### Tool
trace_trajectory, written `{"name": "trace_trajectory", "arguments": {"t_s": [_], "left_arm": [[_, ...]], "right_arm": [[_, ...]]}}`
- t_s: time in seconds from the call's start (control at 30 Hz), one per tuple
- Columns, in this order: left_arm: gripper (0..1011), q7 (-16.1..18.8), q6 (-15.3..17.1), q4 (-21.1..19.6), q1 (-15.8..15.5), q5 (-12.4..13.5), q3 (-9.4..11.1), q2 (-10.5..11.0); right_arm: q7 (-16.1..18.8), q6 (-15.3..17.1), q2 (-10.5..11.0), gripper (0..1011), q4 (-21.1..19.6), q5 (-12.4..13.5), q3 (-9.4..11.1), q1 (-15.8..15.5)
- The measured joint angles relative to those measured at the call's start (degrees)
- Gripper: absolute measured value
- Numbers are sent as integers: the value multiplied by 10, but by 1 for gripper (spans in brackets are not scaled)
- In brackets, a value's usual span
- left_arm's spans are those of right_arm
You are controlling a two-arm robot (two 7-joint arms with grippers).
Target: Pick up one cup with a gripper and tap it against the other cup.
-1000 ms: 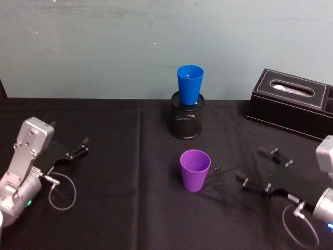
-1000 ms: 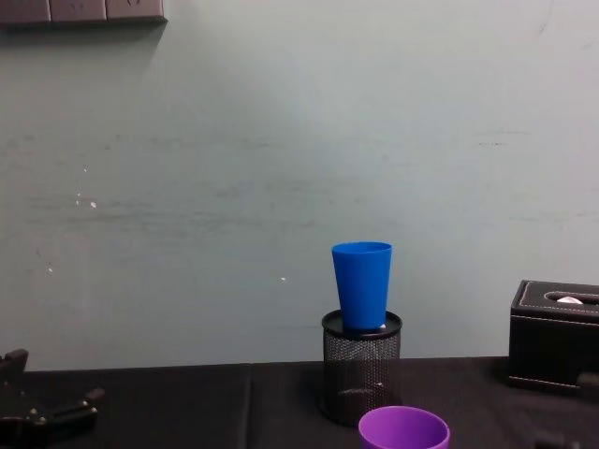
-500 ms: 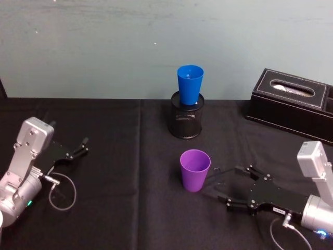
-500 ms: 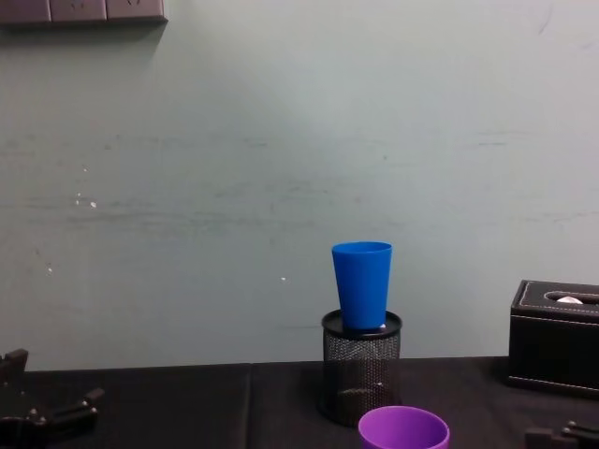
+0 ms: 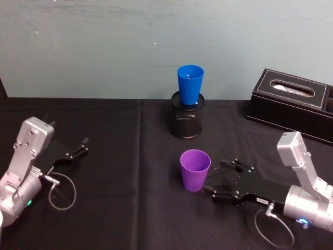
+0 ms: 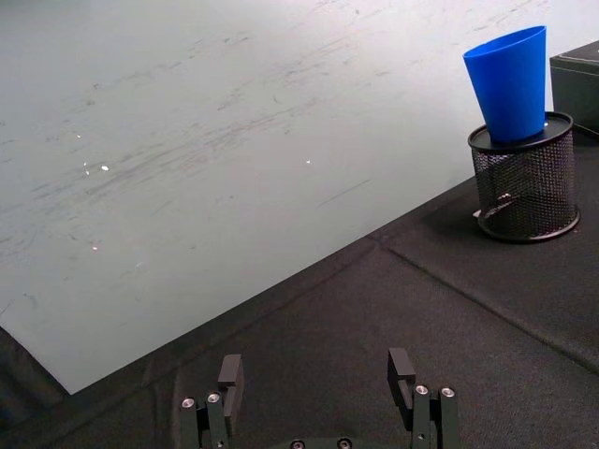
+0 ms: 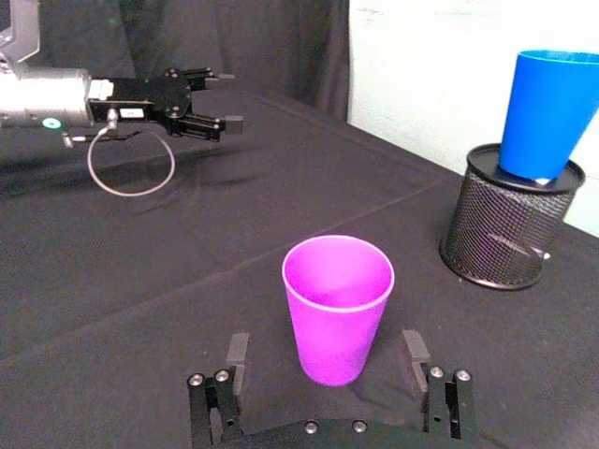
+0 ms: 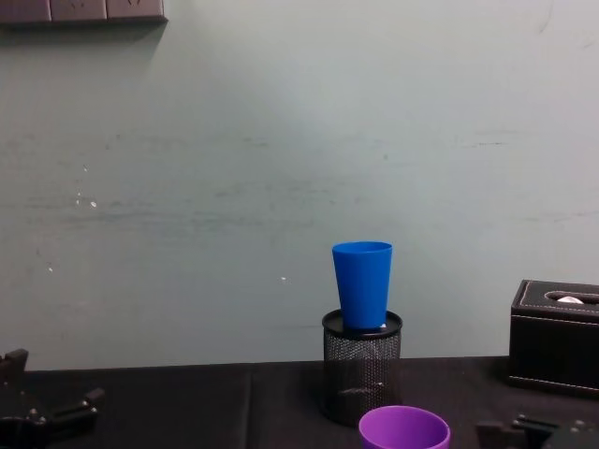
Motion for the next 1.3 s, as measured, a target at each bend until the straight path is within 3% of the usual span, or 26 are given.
{"name": "trace_trajectory", "arguments": {"t_s": [0.63, 0.97, 1.3], "left_arm": [[1011, 0, 0, 0, 0, 0, 0, 0], [1011, 0, 0, 0, 0, 0, 0, 0], [1012, 0, 0, 0, 0, 0, 0, 0]], "right_arm": [[-7, 4, -61, 1003, 60, -26, -22, 42], [-17, -21, -85, 1003, 88, -28, -11, 48], [-6, -24, -93, 1003, 97, -14, -3, 46]]}}
